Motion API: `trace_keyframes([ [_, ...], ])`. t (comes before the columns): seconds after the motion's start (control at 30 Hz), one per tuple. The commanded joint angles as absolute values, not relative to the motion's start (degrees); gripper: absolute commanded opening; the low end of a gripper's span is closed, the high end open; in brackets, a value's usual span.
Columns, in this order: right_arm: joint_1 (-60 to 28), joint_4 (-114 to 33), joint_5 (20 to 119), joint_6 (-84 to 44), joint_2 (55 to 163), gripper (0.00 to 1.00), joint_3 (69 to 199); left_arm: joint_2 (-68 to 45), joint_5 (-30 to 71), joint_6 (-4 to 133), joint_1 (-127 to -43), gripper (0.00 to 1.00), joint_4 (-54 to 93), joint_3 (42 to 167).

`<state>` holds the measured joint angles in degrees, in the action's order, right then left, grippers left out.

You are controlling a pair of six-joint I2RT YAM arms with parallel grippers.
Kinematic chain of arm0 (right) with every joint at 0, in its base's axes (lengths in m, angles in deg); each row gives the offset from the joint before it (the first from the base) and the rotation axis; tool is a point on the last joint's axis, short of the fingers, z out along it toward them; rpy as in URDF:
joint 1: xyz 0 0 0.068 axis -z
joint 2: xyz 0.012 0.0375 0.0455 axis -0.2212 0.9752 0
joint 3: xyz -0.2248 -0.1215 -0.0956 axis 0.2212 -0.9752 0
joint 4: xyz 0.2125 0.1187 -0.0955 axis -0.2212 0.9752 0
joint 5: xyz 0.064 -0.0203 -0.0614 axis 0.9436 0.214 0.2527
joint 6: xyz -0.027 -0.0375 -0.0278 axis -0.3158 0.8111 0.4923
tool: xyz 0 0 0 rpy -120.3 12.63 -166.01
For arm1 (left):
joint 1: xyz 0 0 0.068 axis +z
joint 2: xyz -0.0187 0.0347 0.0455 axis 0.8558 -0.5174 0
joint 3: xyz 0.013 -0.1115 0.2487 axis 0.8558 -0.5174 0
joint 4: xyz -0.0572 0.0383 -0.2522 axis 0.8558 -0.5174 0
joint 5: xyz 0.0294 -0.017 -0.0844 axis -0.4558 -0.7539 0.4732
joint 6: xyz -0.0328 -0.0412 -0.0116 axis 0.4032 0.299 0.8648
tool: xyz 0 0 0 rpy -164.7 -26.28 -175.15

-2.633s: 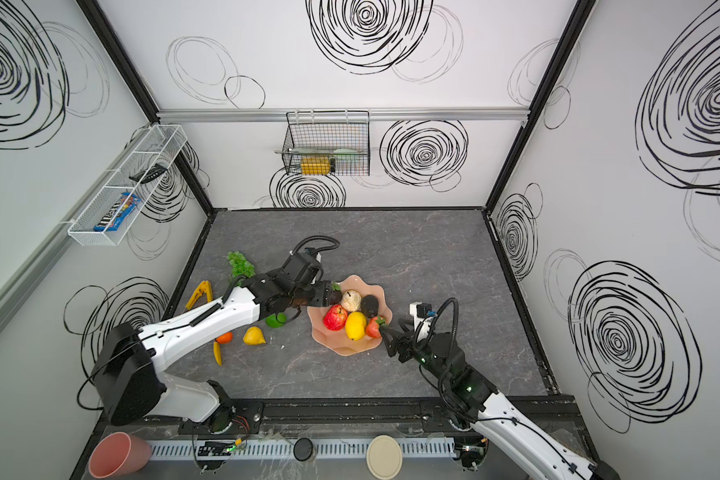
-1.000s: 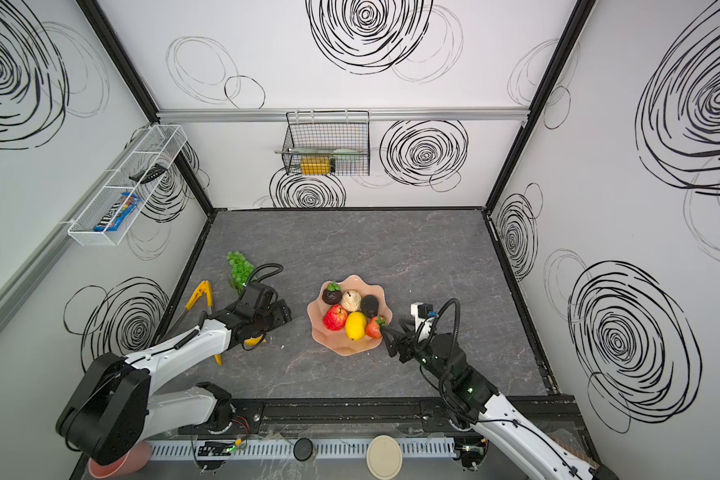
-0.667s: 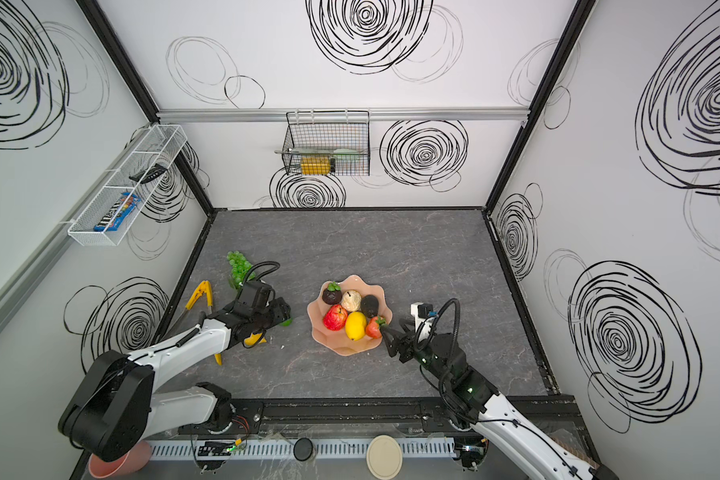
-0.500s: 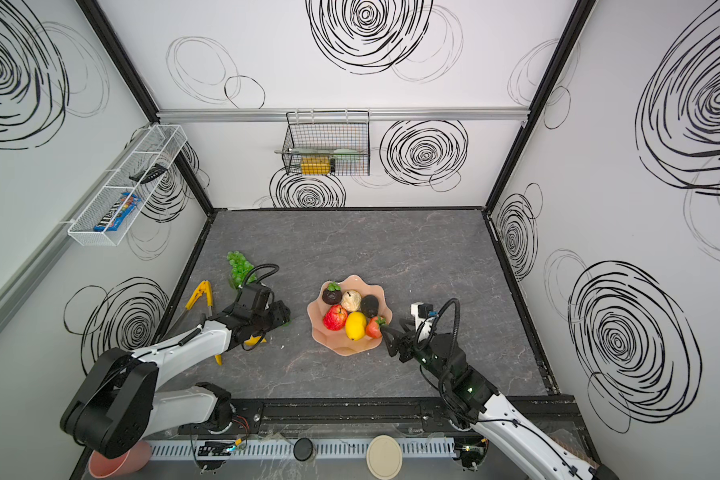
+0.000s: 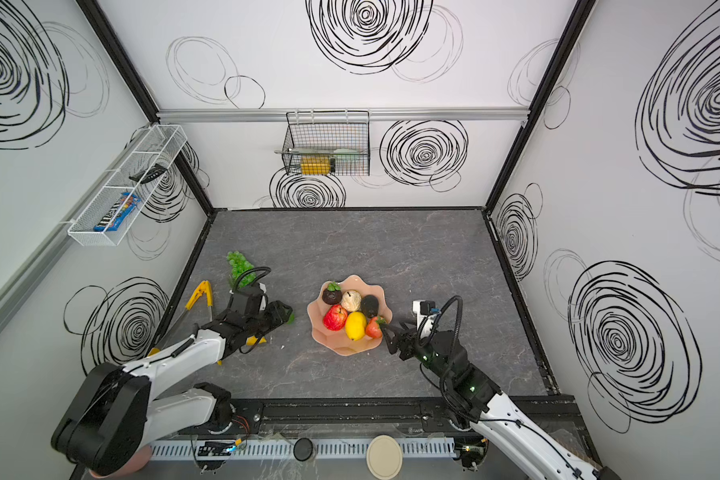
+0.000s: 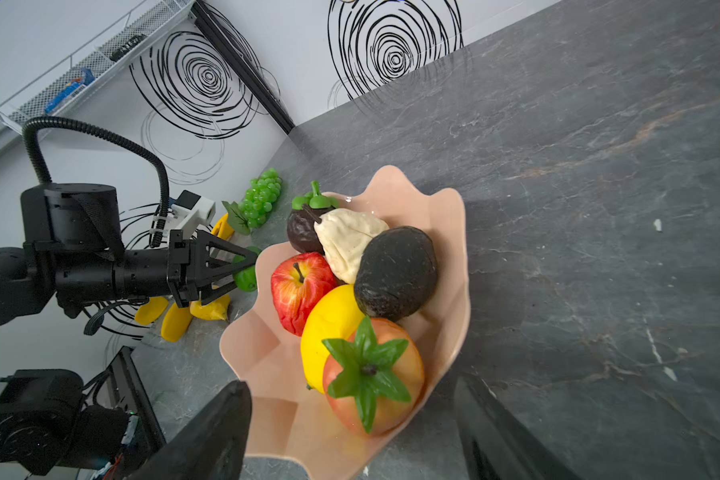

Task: Place and organize the fake fruits in the fruit bowl
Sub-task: 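Lift the green lime with the left gripper toward the right gripper over the bowl, then close the right gripper on the green lime while the left gripper holds it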

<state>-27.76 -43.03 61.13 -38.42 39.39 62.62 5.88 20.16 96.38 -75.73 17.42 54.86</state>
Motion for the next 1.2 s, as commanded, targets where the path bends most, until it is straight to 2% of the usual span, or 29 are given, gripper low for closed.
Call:
trace_keyframes([
  [0.0, -27.65, -45.24, 62.48, -41.03, 40.54, 0.81, 66.05, 12.81, 24.47, 104.8, -75.87, 0.49, 23.92, 54.06],
  [0.07, -28.05, -48.22, 63.19, -40.83, 42.61, 0.85, 66.88, 16.91, 25.06, 109.44, -76.85, 0.5, 25.47, 53.68],
  [0.23, -32.35, -52.35, 60.27, -37.77, 52.32, 0.86, 71.79, 23.06, 20.86, 117.72, -84.25, 0.52, 28.31, 54.91],
  [0.47, -47.56, -57.7, 47.24, -27.98, 65.58, 0.85, 79.19, 21.07, 17.23, 124.74, -94.47, 0.52, 36.77, 55.53],
  [0.6, -52.55, -60.36, 42.65, -24.07, 71.74, 0.82, 80.89, 19.14, 17.35, 126.04, -97.83, 0.52, 39.82, 56.19],
  [0.83, -57.69, -63.99, 34.94, -18.88, 76.65, 0.81, 81.83, 18.24, 15.33, 125.7, -103.09, 0.53, 39.84, 56.66],
  [1.17, -59.98, -69.16, 32.17, -17.77, 80.15, 0.75, 82.58, 18.0, 12.54, 125.24, -107.06, 0.53, 39.41, 56.49],
])
